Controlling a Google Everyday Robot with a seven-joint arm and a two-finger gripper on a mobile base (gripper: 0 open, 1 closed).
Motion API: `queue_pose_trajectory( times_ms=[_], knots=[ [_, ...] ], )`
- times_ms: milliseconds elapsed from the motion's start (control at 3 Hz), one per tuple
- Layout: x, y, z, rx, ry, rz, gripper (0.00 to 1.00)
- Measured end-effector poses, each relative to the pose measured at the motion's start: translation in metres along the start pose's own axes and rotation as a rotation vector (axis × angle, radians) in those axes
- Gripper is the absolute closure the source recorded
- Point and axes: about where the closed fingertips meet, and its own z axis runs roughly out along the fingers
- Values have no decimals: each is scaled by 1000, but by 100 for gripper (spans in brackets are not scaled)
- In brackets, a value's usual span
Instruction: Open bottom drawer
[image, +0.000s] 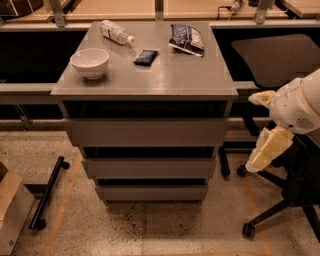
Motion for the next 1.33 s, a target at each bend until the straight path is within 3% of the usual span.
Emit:
queue_pose_trajectory(
  times_ms=[667,1333],
  knots=[
    [0,3,23,-33,-26,14,0],
    [4,19,127,-127,-168,39,0]
  ],
)
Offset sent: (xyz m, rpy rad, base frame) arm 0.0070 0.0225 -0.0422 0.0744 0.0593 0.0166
